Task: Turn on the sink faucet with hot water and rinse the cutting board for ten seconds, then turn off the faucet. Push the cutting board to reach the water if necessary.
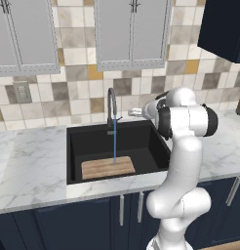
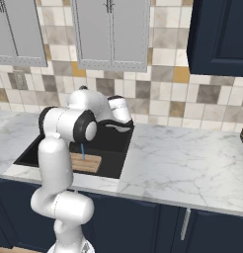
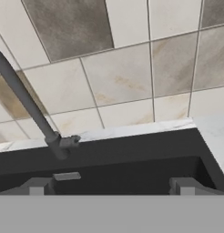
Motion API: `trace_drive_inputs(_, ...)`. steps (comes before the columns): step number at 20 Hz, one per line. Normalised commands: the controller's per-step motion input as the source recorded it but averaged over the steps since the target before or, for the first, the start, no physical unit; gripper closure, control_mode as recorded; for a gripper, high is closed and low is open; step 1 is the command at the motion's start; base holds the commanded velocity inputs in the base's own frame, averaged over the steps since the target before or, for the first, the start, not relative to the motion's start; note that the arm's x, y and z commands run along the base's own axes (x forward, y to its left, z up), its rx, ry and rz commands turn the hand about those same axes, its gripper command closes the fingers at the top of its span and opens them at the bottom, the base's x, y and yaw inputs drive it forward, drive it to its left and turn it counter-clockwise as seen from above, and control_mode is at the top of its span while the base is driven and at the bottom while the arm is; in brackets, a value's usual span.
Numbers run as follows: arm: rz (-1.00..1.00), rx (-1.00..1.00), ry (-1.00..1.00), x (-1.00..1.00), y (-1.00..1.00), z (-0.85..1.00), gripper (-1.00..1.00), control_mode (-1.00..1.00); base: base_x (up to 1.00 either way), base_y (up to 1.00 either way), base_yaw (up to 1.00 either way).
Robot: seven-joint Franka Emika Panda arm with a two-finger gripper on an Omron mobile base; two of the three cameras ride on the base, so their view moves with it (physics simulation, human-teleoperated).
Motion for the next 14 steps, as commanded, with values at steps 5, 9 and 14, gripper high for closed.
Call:
trace_drive_inputs(5, 0.0, 0.0, 0.0, 0.25, 0.01, -0.06, -1.0, -1.0, 0.0, 0.0, 0.0)
trace_drive_inputs(9, 0.0, 0.0, 0.0, 0.32, 0.0, -0.14, -1.0, -1.0, 0.0, 0.0, 0.0)
trace_drive_inputs(14, 0.0, 0.0, 0.0, 0.31, 0.0, -0.21, -1.0, -1.0, 0.0, 0.0, 0.0)
